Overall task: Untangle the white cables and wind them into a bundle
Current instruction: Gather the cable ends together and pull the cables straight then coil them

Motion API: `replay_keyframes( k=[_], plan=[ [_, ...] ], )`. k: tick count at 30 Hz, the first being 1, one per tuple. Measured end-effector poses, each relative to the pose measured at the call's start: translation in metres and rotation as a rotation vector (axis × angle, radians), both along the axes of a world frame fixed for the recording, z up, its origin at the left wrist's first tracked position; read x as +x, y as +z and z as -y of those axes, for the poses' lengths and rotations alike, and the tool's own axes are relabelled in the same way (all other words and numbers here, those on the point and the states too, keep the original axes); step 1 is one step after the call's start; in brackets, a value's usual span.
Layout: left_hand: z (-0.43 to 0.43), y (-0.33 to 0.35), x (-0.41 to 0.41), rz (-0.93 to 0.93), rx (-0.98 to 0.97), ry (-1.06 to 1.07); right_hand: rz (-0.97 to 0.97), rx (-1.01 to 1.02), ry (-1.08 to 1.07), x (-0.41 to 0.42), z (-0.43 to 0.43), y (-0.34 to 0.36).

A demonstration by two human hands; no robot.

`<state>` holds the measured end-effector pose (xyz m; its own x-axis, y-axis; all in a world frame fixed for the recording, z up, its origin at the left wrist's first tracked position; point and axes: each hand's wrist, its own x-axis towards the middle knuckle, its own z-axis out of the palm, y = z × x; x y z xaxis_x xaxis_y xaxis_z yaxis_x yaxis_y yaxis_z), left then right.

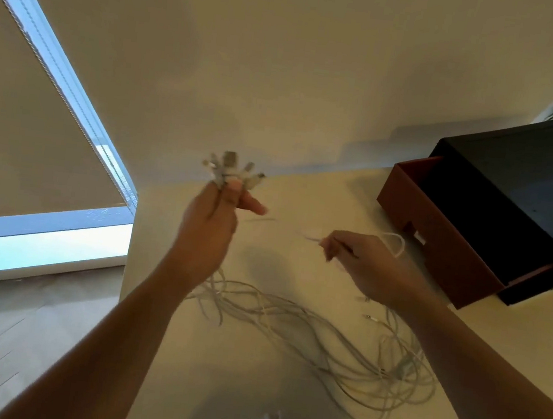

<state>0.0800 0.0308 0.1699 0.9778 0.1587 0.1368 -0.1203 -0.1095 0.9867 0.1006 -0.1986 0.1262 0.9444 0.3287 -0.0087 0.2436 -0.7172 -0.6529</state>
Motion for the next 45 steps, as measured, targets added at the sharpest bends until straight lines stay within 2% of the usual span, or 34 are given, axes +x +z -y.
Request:
replay_keyframes(
  k=[3,5,7,11,16,22,25,29,31,35,37,39,42,45],
  plan=[
    [0.023,-0.006,-0.009,0.010,0.205,-0.172,-0.031,0.127,0.163,-0.012,-0.028,0.019],
    [0.029,-0.011,-0.010,-0.047,0.371,-0.250,-0.026,0.247,0.189,-0.015,-0.038,0.025],
    [0.028,-0.017,-0.008,-0.104,0.424,-0.270,-0.029,0.308,0.182,-0.016,-0.040,0.025],
    [0.016,-0.022,-0.001,-0.162,0.274,-0.187,-0.002,0.139,0.158,-0.014,-0.028,0.020],
    [-0.006,0.005,0.014,-0.152,-0.038,-0.028,0.047,-0.112,0.113,-0.012,-0.003,0.016],
    [-0.036,0.026,0.022,-0.066,-0.202,0.084,0.145,-0.212,0.045,0.001,0.025,-0.010],
    [-0.047,0.031,0.023,-0.062,-0.221,0.141,0.144,-0.201,0.015,0.004,0.042,-0.032],
    [-0.051,0.029,0.023,-0.062,-0.229,0.167,0.108,-0.308,-0.039,0.002,0.052,-0.043],
    [-0.052,0.027,0.024,-0.062,-0.233,0.181,0.048,-0.277,-0.104,0.002,0.057,-0.045],
    [-0.061,0.030,0.026,-0.034,-0.282,0.270,-0.379,0.170,-0.440,0.004,0.066,-0.052],
    [-0.066,0.031,0.027,-0.032,-0.289,0.291,-0.517,0.295,-0.631,0.005,0.072,-0.055],
    [-0.065,0.029,0.028,-0.036,-0.293,0.292,-0.513,0.242,-0.643,0.007,0.075,-0.057],
    [-0.057,0.026,0.029,-0.043,-0.310,0.265,-0.326,0.061,-0.429,0.006,0.069,-0.054],
    [-0.045,0.023,0.027,-0.043,-0.274,0.195,-0.216,0.100,-0.275,0.007,0.056,-0.044]
  ],
)
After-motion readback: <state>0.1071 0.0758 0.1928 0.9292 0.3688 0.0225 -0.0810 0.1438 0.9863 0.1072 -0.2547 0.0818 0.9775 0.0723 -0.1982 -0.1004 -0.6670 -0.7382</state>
